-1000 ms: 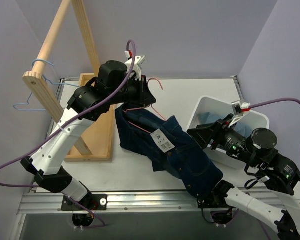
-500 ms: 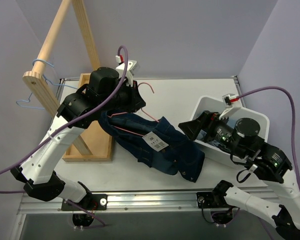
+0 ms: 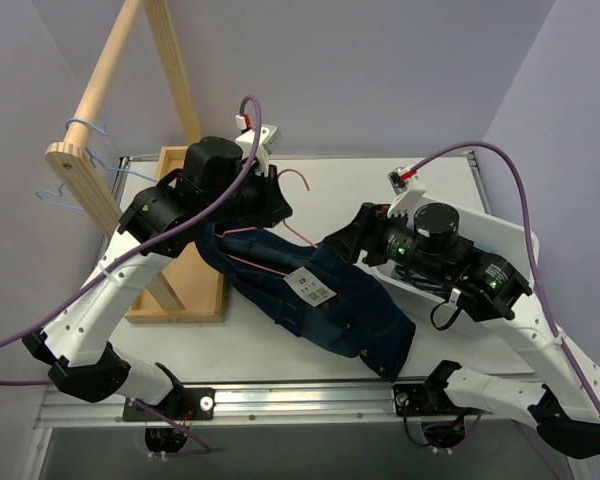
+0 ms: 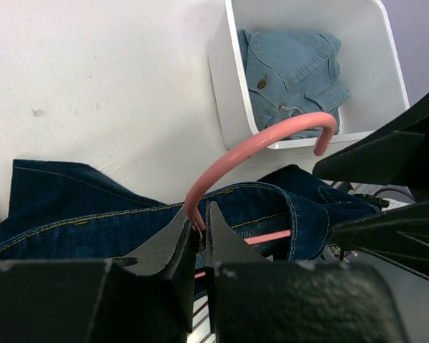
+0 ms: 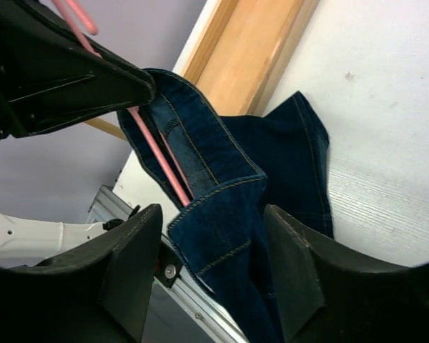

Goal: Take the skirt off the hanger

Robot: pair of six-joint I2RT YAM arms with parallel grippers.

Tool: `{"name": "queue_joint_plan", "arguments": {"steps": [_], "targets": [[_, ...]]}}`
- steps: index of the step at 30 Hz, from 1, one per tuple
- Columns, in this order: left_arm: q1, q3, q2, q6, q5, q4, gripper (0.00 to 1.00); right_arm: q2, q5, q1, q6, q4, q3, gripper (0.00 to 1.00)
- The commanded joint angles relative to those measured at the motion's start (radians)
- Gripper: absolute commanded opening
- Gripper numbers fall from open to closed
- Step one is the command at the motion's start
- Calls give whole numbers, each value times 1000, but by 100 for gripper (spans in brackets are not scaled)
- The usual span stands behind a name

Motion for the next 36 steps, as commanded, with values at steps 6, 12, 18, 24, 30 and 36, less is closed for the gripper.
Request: {"name": "queue_joint_plan", "arguments": {"steps": [6,12,18,24,30,36], "targets": [[-4,48,-2,2,4,56,2,51,0,83,-3,63,20,51],[-7,50,-4,5,-1,51,2,47,23,91,-1,72,8,41],[-9,56,-4,2,4,50,2,53,20,93,2,76,19,27],[-9,50,-7,2,4,51,2,53,26,96,10,72,5,13],[-9,33,-14,2,2,59,2,38,52,97,22,66,5,0],[-9,35,-16,18,-22,47,2,-33,95,103,46,53,4,0]]}}
